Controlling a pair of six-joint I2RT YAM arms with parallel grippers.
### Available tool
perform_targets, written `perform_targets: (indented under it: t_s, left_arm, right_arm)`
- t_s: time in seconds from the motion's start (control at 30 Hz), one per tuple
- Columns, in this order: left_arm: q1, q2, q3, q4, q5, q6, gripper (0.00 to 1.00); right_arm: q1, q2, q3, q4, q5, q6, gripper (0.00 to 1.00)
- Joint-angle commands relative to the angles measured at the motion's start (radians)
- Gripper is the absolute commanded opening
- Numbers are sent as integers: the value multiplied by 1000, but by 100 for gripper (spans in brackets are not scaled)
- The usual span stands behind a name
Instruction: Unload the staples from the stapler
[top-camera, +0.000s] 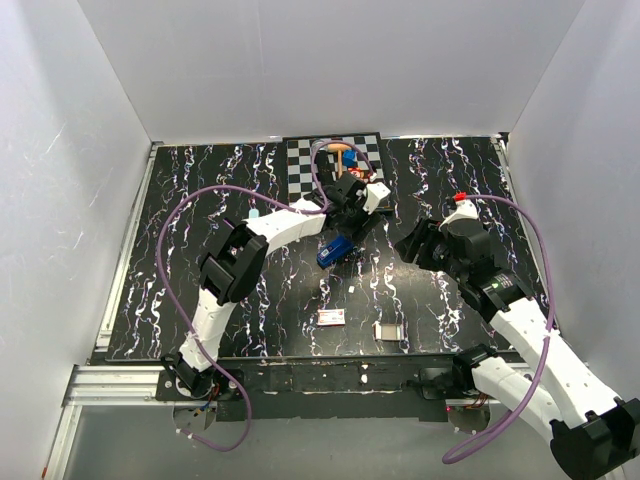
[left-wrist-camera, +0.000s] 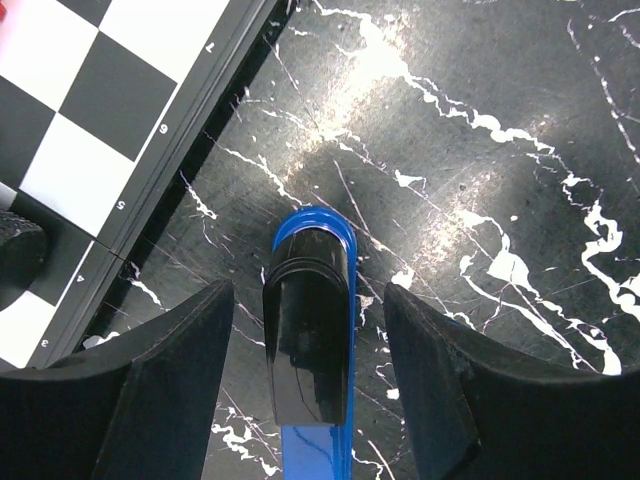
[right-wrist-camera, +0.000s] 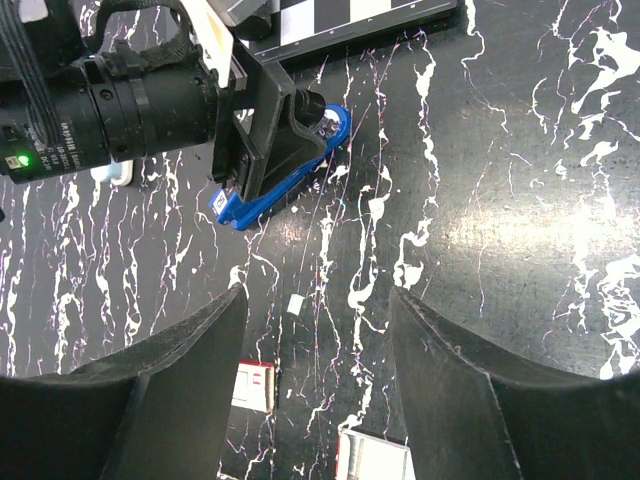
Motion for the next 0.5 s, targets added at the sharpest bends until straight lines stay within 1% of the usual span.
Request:
perform_targets:
  t_s: [0.0,0.07,0.1,0.17,0.3,0.37,0.4,0.43,0.47]
  left_arm:
    - [-5,-4,37,-16,-13,17,60]
    - [-5,-1,39,-16,-16,17,60]
    - [-5,-1,40,-16,-16,19,58]
    - [-5,1,42,-18,-19,17,49]
    - [-5,5,45,-24,-29,25,28]
    - [-5,8,42,-25,-36,29,20]
    - [-5,10,39,-24,-36,31,11]
    - [-5,10,36,-24,-44,29,0]
    - [-5,7,34,-24,-45,31,0]
  right_arm:
    - [1,-7,-19,47,-10,5,66]
    - [1,-9,-22,49,-11,5,66]
    - [1,-10,-24,49,-10,8,66]
    - [1,-11,-25,52,-14,6,66]
    - [1,-11,-27,52,-16,9,65]
    - [1,-14,-28,53,-17,11,65]
    - [1,-14,-27,53,-17,9,65]
    - [0,-14,-27,53,-19,9,65]
    - [1,-17,-25,53,-19,9,65]
